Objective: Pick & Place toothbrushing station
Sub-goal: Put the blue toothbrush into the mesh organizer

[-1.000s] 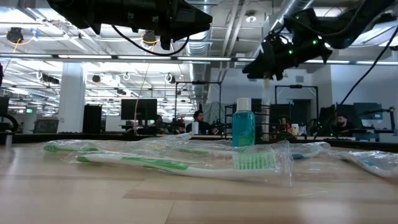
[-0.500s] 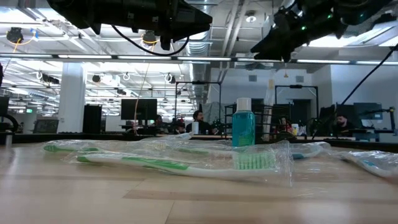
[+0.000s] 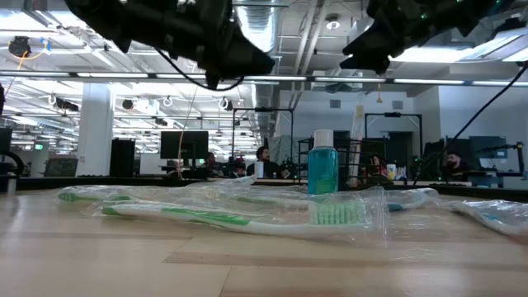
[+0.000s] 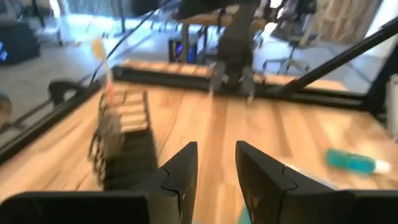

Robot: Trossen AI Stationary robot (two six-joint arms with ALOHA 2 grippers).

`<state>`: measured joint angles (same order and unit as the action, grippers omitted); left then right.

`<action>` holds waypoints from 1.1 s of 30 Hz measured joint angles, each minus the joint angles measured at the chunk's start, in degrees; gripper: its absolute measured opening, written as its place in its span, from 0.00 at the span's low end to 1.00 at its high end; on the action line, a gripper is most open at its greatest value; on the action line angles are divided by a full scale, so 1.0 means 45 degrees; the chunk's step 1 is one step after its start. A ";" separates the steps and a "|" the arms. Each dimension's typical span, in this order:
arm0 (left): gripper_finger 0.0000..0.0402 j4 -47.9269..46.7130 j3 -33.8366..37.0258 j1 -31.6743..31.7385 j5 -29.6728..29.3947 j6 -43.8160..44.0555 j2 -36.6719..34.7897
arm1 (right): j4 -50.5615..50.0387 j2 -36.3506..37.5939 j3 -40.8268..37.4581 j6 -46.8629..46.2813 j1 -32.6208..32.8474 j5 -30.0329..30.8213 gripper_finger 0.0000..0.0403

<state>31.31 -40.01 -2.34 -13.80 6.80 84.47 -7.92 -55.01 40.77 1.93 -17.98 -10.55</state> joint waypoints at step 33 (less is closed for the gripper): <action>0.40 -0.7940 0.0000 0.1221 0.0782 0.4954 0.0000 | -0.0647 -0.0130 0.0000 0.0005 0.2008 0.1132 0.48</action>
<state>-4.42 -40.01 3.16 -10.28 29.09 84.47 -10.83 -55.59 40.77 1.96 -8.95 -5.45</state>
